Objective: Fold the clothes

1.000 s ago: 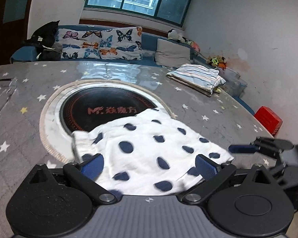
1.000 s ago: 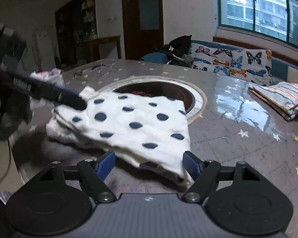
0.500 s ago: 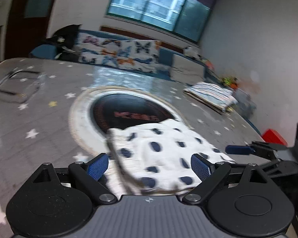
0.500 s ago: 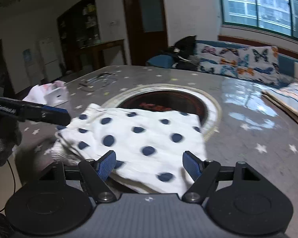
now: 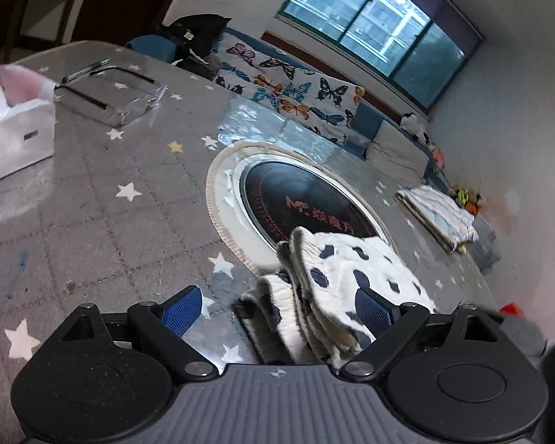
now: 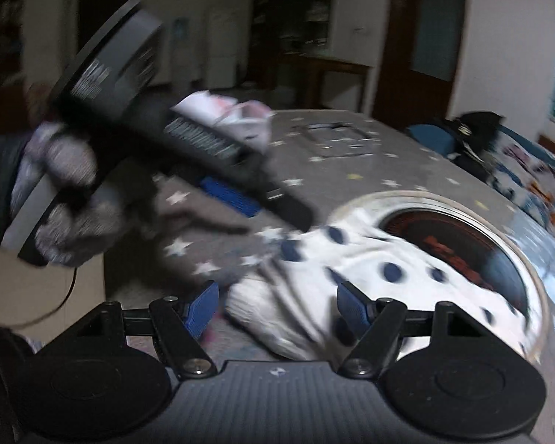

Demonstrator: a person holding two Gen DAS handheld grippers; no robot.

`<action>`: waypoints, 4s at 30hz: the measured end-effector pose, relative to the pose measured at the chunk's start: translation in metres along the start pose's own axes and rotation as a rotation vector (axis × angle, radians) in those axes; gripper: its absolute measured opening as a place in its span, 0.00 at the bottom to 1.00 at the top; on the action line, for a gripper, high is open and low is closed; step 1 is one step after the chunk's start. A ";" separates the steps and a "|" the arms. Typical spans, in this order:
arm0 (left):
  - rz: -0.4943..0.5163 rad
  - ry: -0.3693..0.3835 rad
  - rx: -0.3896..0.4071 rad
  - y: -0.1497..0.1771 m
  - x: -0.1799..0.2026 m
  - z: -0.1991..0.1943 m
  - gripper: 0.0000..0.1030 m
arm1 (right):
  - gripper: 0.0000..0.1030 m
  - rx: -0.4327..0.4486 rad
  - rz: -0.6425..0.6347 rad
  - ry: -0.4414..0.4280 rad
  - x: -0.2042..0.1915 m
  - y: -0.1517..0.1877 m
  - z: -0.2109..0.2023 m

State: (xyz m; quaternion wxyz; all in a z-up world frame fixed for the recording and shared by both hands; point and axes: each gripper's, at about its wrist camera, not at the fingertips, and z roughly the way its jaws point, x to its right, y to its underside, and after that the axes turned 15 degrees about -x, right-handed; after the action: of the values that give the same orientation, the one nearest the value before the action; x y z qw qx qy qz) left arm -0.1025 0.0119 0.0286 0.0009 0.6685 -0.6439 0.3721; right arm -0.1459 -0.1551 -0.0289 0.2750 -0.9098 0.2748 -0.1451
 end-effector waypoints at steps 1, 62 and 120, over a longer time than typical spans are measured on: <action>-0.018 0.015 -0.003 -0.001 -0.002 0.000 0.89 | 0.70 -0.012 -0.026 0.012 -0.005 -0.002 0.004; -0.579 0.435 0.042 0.024 -0.018 0.033 0.78 | 0.25 0.078 0.257 -0.078 0.029 0.006 -0.010; 0.014 0.251 -0.159 -0.059 0.122 0.117 0.29 | 0.04 0.218 1.080 0.482 0.173 0.173 -0.134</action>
State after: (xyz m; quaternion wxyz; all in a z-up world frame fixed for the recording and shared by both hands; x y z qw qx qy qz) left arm -0.0068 -0.1390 0.0333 0.1321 0.6100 -0.6708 0.4006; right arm -0.1345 -0.4321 -0.0015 0.3316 -0.5493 0.7364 -0.2144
